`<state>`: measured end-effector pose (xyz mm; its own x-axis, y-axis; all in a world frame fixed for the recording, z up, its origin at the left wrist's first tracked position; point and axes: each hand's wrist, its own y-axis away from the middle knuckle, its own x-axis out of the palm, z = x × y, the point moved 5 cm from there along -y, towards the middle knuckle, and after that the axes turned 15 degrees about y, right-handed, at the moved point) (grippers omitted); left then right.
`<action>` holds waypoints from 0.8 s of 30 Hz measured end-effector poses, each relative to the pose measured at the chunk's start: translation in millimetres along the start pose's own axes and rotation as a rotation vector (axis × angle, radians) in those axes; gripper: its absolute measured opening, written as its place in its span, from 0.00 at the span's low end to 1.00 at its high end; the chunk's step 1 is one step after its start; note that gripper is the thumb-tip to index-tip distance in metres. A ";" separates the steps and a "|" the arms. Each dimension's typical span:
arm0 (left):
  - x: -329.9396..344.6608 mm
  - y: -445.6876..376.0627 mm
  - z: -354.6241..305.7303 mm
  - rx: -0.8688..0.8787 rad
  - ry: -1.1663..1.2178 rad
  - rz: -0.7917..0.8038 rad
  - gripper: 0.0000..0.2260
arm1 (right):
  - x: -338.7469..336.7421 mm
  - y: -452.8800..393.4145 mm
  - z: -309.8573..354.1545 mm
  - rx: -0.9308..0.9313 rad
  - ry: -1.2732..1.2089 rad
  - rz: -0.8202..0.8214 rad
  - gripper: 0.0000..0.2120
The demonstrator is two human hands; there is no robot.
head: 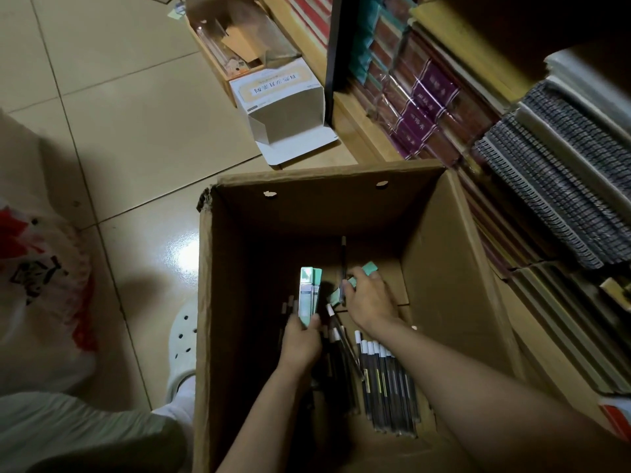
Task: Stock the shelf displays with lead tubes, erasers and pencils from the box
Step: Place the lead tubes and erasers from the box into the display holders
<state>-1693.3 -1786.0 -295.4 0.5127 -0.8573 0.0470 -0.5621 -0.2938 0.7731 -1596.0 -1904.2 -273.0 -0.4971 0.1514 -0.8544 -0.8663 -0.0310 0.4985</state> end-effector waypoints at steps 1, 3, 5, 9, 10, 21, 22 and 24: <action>-1.0 -0.3 -2.0 0.013 0.002 -0.001 0.12 | 1.0 -2.4 1.8 0.014 0.032 -0.017 0.16; -1.6 -1.4 -5.9 0.032 -0.008 0.006 0.11 | 0.9 -5.5 -3.4 0.058 0.091 -0.034 0.15; 0.3 -1.3 -6.1 0.031 -0.013 0.029 0.11 | 0.1 -6.8 -15.7 0.092 0.116 -0.042 0.13; 9.1 5.1 -2.2 0.006 0.044 0.105 0.08 | -3.6 -3.0 -27.7 0.098 0.059 -0.086 0.10; 11.3 7.3 -2.0 0.002 0.065 0.126 0.07 | -4.6 -0.4 -26.2 0.086 0.009 -0.102 0.13; 34.8 42.4 -19.9 0.019 0.218 0.388 0.08 | -39.6 54.9 -29.2 0.229 -1.022 0.184 0.06; 39.5 47.0 -26.8 0.036 0.220 0.420 0.07 | -53.6 59.9 -27.9 0.189 -1.007 0.149 0.06; 49.2 56.9 -45.3 0.067 0.192 0.501 0.06 | -87.2 68.8 -23.2 0.106 -0.994 0.044 0.06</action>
<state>-1670.6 -1825.7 -220.4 0.2773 -0.8085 0.5191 -0.8052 0.0992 0.5846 -1613.5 -1942.4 -167.6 -0.2196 0.9112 -0.3484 -0.8153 0.0247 0.5785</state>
